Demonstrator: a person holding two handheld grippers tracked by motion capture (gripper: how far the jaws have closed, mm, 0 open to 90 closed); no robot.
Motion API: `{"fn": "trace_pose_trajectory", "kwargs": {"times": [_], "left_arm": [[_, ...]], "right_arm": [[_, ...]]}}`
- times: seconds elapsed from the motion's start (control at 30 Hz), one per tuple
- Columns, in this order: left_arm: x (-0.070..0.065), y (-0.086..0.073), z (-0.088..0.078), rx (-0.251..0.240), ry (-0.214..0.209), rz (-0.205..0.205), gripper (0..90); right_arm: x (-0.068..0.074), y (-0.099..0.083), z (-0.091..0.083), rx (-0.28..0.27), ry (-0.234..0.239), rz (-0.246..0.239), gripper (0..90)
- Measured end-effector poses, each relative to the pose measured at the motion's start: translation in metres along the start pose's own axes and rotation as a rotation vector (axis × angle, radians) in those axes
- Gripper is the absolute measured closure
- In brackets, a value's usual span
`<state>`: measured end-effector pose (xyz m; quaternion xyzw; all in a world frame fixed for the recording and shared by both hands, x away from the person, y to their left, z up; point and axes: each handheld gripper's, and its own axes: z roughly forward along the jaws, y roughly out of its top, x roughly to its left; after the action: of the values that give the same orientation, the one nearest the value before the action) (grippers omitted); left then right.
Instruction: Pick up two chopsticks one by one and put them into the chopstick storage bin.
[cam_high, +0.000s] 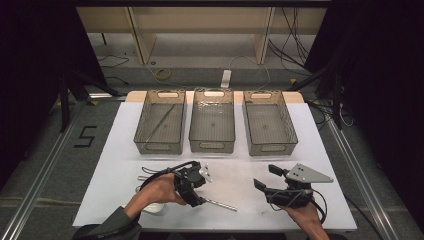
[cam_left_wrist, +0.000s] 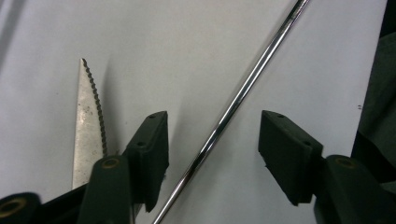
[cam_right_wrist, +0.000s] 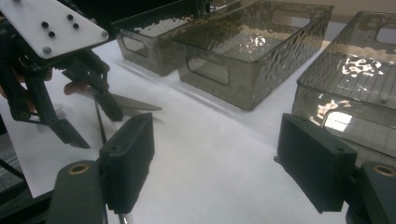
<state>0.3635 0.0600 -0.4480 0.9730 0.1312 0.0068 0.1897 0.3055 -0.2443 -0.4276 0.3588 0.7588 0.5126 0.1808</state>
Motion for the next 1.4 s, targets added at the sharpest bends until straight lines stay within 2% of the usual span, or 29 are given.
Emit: {"fn": "trace_pose_trajectory", "kwargs": {"times": [0.1, 0.2, 0.37, 0.5, 0.6, 0.83, 1.23, 1.4], "left_arm": [[-0.002, 0.001, 0.001, -0.001, -0.008, 0.013, 47.1], [-0.004, 0.002, 0.004, 0.018, -0.01, 0.025, 50.6], [-0.003, 0.001, 0.011, 0.044, 0.004, 0.018, 55.1], [-0.002, 0.0, 0.015, 0.07, 0.001, 0.028, 60.2], [-0.002, 0.0, 0.014, 0.073, 0.008, 0.03, 63.2], [-0.002, -0.001, 0.013, 0.085, 0.014, 0.062, 71.3], [-0.006, -0.001, 0.012, 0.109, -0.002, 0.119, 76.2], [-0.01, 0.002, 0.014, 0.136, 0.018, 0.142, 76.2]], "right_arm": [[0.001, 0.0, 0.0, -0.004, 0.0, -0.005, 28.3], [0.001, 0.0, 0.0, 0.0, 0.0, -0.005, 28.3], [0.001, 0.0, 0.0, 0.003, -0.001, -0.004, 28.3], [0.001, 0.0, 0.0, 0.003, 0.0, -0.005, 28.3], [0.001, 0.0, 0.0, 0.005, 0.0, -0.006, 28.3], [0.001, 0.0, 0.001, 0.011, -0.001, -0.009, 28.4], [0.002, 0.0, 0.002, 0.02, 0.002, -0.009, 28.3], [0.0, 0.0, 0.001, 0.011, 0.012, 0.007, 28.4]]}}
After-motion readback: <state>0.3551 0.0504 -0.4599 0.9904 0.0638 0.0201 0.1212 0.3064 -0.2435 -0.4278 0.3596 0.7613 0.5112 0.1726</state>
